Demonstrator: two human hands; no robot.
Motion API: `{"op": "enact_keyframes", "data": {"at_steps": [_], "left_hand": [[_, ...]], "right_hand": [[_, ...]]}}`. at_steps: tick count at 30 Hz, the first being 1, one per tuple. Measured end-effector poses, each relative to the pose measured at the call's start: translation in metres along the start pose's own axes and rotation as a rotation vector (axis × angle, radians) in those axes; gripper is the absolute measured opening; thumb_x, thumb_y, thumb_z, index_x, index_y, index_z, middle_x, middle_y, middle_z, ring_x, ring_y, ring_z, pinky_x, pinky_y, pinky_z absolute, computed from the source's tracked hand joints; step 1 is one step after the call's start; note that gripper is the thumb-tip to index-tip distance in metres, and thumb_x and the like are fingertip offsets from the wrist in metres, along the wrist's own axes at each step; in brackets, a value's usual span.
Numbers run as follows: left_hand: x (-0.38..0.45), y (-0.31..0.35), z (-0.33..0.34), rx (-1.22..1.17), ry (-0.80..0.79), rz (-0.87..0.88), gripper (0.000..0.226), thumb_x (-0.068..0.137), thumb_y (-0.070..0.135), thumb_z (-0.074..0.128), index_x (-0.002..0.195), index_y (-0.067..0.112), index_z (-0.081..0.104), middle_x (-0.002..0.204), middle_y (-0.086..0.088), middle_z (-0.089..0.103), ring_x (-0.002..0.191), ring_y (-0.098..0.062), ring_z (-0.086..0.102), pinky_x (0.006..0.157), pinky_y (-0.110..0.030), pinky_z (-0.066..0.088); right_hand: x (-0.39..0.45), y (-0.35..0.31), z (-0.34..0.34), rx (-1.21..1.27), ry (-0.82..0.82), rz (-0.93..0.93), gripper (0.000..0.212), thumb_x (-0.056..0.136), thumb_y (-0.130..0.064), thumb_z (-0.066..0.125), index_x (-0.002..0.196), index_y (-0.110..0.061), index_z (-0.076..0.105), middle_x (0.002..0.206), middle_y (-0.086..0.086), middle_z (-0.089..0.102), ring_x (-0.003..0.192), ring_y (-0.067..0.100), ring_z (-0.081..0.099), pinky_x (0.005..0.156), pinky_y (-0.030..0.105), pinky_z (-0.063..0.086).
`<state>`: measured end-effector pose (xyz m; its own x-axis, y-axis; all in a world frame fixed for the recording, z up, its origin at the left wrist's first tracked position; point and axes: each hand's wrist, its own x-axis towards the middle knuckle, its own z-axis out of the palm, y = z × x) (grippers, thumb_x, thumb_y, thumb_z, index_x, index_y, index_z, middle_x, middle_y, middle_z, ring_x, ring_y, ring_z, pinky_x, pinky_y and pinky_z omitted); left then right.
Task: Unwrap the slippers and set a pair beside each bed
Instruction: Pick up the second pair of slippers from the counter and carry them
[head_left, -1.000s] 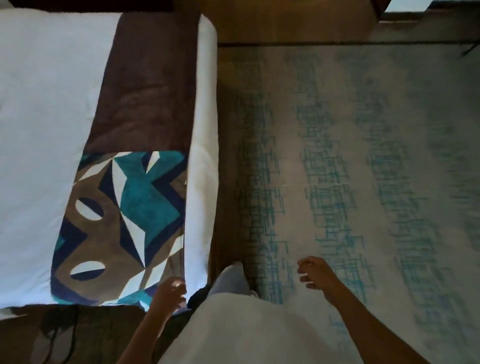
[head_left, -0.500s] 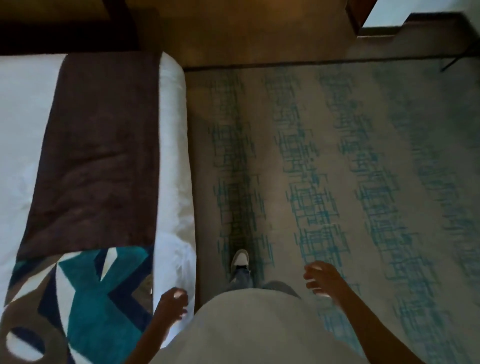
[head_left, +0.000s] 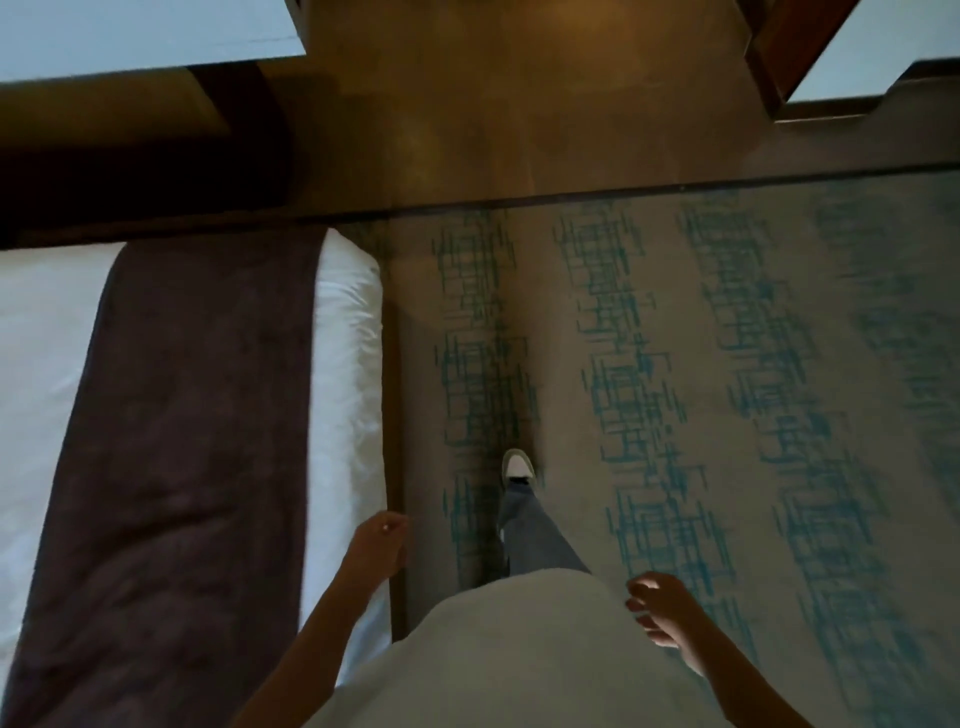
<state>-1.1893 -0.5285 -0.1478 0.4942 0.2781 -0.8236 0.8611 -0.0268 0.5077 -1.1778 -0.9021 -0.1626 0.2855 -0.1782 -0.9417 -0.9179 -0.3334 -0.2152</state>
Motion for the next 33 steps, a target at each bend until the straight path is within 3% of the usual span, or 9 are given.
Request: {"op": "enact_keyframes", "data": {"at_steps": [4,8,13,18,20,22,24,27,33], "left_hand": [[0.045,0.058,-0.03,0.032,0.058,-0.103,0.015,0.095,0.0,0.048,0.083,0.003,0.057,0.067,-0.016,0.051,0.034,-0.015,0.048,0.033,-0.015,0.034],[0.092,0.113,-0.052,0.068,0.105,-0.137,0.009,0.093,-0.002,0.05,0.09,0.001,0.058,0.06,-0.015,0.05,0.027,-0.01,0.037,0.034,-0.01,0.026],[0.167,0.198,-0.082,0.021,0.133,-0.209,0.012,0.093,-0.002,0.051,0.087,0.002,0.061,0.062,-0.015,0.055,0.038,-0.015,0.044,0.036,-0.013,0.029],[0.264,0.318,-0.128,0.12,0.093,-0.093,0.028,0.088,-0.013,0.054,0.065,0.002,0.058,0.062,-0.019,0.058,0.049,-0.018,0.049,0.038,-0.014,0.037],[0.297,0.379,-0.152,0.146,0.072,-0.066,0.02,0.09,-0.01,0.052,0.074,-0.001,0.059,0.063,-0.015,0.058,0.053,-0.018,0.049,0.037,-0.01,0.037],[0.33,0.445,-0.176,0.114,0.043,-0.031,0.012,0.094,-0.002,0.05,0.089,0.001,0.06,0.079,-0.021,0.06,0.057,-0.02,0.053,0.038,-0.012,0.042],[0.369,0.507,-0.198,0.081,0.076,0.0,0.016,0.095,0.002,0.049,0.087,0.005,0.062,0.088,-0.031,0.063,0.051,-0.015,0.061,0.04,-0.015,0.046],[0.408,0.606,-0.217,-0.048,0.053,0.017,0.022,0.096,0.002,0.044,0.082,0.011,0.058,0.077,-0.015,0.059,0.046,-0.012,0.059,0.037,-0.018,0.045],[0.487,0.764,-0.241,-0.14,0.126,0.088,0.014,0.099,0.013,0.048,0.104,0.013,0.061,0.094,-0.012,0.067,0.083,-0.026,0.065,0.067,-0.031,0.052]], "right_hand": [[0.03,-0.148,-0.012,0.025,-0.054,-0.021,0.012,0.078,-0.013,0.068,0.077,-0.009,0.057,0.058,0.009,0.054,0.039,0.016,0.044,0.048,0.019,0.032],[0.033,-0.32,-0.007,-0.071,0.003,-0.247,0.012,0.094,-0.006,0.052,0.085,-0.01,0.059,0.073,0.011,0.059,0.052,0.02,0.052,0.051,0.023,0.038],[0.053,-0.504,0.016,-0.118,-0.026,-0.444,0.016,0.096,-0.009,0.048,0.099,-0.008,0.064,0.085,0.011,0.067,0.064,0.021,0.062,0.058,0.026,0.048],[0.084,-0.645,0.04,-0.065,0.004,-0.419,0.014,0.095,-0.008,0.049,0.096,-0.01,0.063,0.081,0.009,0.065,0.057,0.018,0.06,0.055,0.023,0.043],[0.089,-0.687,0.047,-0.045,0.028,-0.361,0.015,0.095,-0.006,0.049,0.091,-0.011,0.063,0.08,0.011,0.064,0.057,0.021,0.058,0.055,0.023,0.042],[0.094,-0.725,0.052,-0.005,0.034,-0.309,0.018,0.095,-0.002,0.047,0.086,-0.01,0.06,0.073,0.013,0.06,0.053,0.021,0.054,0.054,0.022,0.037],[0.102,-0.757,0.054,0.022,0.036,-0.256,0.019,0.095,-0.001,0.046,0.083,-0.008,0.059,0.069,0.014,0.058,0.052,0.02,0.051,0.052,0.022,0.035],[0.113,-0.796,0.059,0.005,0.031,-0.176,0.016,0.096,-0.005,0.049,0.084,-0.005,0.061,0.072,0.018,0.059,0.054,0.022,0.052,0.054,0.025,0.038],[0.151,-0.89,0.058,-0.081,0.028,-0.03,0.018,0.099,-0.01,0.048,0.084,-0.007,0.059,0.073,0.014,0.056,0.054,0.018,0.045,0.054,0.024,0.031]]}}
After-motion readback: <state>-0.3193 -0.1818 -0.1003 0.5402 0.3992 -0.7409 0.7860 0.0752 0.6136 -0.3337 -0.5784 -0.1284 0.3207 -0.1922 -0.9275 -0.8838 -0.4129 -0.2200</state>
